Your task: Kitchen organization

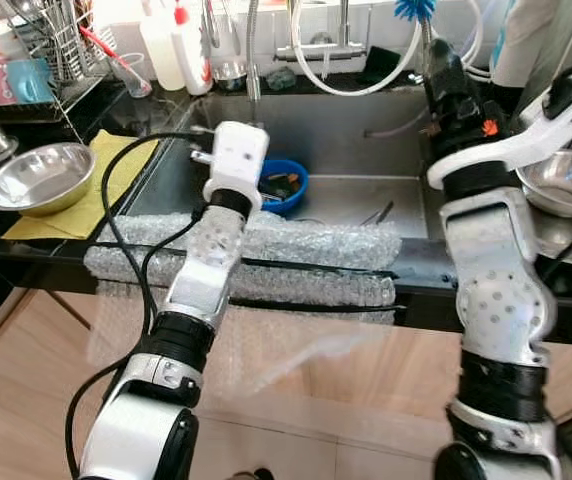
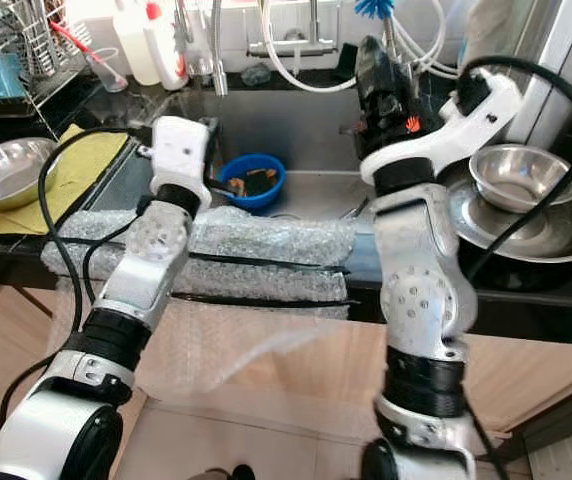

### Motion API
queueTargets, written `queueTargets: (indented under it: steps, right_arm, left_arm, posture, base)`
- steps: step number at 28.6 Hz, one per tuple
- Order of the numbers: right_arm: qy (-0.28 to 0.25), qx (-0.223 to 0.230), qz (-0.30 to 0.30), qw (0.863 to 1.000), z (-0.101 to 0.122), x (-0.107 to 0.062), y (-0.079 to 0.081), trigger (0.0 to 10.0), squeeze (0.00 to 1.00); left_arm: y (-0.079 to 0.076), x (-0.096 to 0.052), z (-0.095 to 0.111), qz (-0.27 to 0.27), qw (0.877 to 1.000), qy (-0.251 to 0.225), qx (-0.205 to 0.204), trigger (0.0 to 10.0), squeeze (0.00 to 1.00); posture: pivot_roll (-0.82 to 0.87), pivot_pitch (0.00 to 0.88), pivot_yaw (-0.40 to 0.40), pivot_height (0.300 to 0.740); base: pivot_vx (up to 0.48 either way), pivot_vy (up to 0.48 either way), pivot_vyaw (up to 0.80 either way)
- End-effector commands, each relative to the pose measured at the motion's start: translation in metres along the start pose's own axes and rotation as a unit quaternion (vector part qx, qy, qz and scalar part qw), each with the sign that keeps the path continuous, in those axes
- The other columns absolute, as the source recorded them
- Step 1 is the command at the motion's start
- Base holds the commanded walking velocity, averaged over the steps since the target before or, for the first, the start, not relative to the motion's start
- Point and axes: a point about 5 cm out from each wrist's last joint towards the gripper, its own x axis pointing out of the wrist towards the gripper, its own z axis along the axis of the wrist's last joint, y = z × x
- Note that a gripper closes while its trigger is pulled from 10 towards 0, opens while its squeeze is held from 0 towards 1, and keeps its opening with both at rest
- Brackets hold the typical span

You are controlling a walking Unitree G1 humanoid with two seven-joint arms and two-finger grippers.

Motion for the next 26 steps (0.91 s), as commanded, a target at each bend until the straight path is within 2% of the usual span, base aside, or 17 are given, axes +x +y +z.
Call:
queueTargets:
  steps: [1, 2, 3, 6, 12, 14, 15, 16, 18, 19, 22, 26]
  right_arm:
    - [-0.001, -0.054, 0.011, 0.998, 0.002, -0.005, 0.006, 10.0, 0.00]
    - [0.008, -0.105, 0.008, 0.994, 0.000, -0.011, 0.002, 10.0, 0.00]
    - [0.008, -0.105, 0.008, 0.994, 0.000, -0.011, 0.002, 10.0, 0.00]
    - [0.036, -0.162, 0.003, 0.986, -0.007, -0.028, -0.005, 10.0, 0.00]
    - [0.048, -0.200, -0.011, 0.979, -0.011, -0.043, -0.011, 10.0, 0.00]
    - [0.051, -0.264, -0.017, 0.963, -0.011, -0.052, -0.015, 10.0, 0.00]
    - [0.051, -0.264, -0.017, 0.963, -0.011, -0.052, -0.015, 10.0, 0.00]
    - [0.051, -0.295, -0.024, 0.954, -0.011, -0.059, -0.018, 10.0, 0.00]
    - [0.049, -0.303, -0.027, 0.951, -0.011, -0.061, -0.019, 10.0, 0.00]
    - [0.049, -0.331, -0.043, 0.941, -0.013, -0.067, -0.025, 10.0, 0.00]
    - [0.051, -0.351, -0.054, 0.933, -0.014, -0.072, -0.029, 10.0, 0.00]
    - [0.050, -0.343, -0.056, 0.936, -0.019, -0.074, -0.023, 10.0, 0.00]
  left_arm:
    - [0.010, -0.002, -0.007, 0.013, 1.000, 0.015, -0.023, 10.0, 0.00]
    - [0.013, -0.002, -0.008, 0.015, 0.999, 0.018, -0.037, 10.0, 0.00]
    - [0.013, -0.002, -0.008, 0.015, 0.999, 0.018, -0.037, 10.0, 0.00]
    - [0.020, -0.002, -0.011, 0.017, 0.998, 0.024, -0.052, 10.0, 0.00]
    - [0.021, -0.002, -0.014, 0.011, 0.997, 0.027, -0.068, 10.0, 0.00]
    - [0.021, -0.002, -0.016, 0.010, 0.997, 0.025, -0.078, 10.0, 0.00]
    - [0.021, -0.002, -0.016, 0.010, 0.997, 0.025, -0.078, 10.0, 0.00]
    - [0.021, 0.000, -0.015, 0.009, 0.996, 0.022, -0.085, 10.0, 0.00]
    - [0.021, 0.001, -0.015, 0.008, 0.996, 0.023, -0.086, 10.0, 0.00]
    - [0.023, 0.003, -0.018, 0.013, 0.995, 0.031, -0.095, 10.0, 0.00]
    - [0.026, 0.005, -0.020, 0.020, 0.994, 0.034, -0.103, 10.0, 0.00]
    - [0.027, 0.012, -0.017, 0.019, 0.992, 0.034, -0.116, 10.0, 0.00]
  posture:
    - [-0.09, 0.058, 0.115, 0.740]
    - [-0.09, 0.057, 0.115, 0.740]
    - [-0.09, 0.057, 0.115, 0.740]
    - [-0.09, 0.050, 0.118, 0.740]
    - [-0.10, 0.044, 0.114, 0.740]
    - [-0.10, 0.051, 0.113, 0.740]
    - [-0.10, 0.051, 0.113, 0.740]
    - [-0.10, 0.060, 0.114, 0.740]
    - [-0.10, 0.062, 0.115, 0.740]
    - [-0.10, 0.074, 0.120, 0.740]
    - [-0.10, 0.079, 0.123, 0.740]
    - [-0.10, 0.094, 0.131, 0.740]
  base:
    - [0.000, 0.000, 0.00]
    - [0.000, 0.000, 0.00]
    - [0.000, 0.000, 0.00]
    - [0.000, 0.000, 0.00]
    - [0.000, 0.000, 0.00]
    - [0.000, 0.000, 0.00]
    - [0.000, 0.000, 0.00]
    - [0.000, 0.000, 0.00]
    - [0.000, 0.000, 0.00]
    - [0.000, 0.000, 0.00]
    - [0.000, 0.000, 0.00]
    - [0.000, 0.000, 0.00]
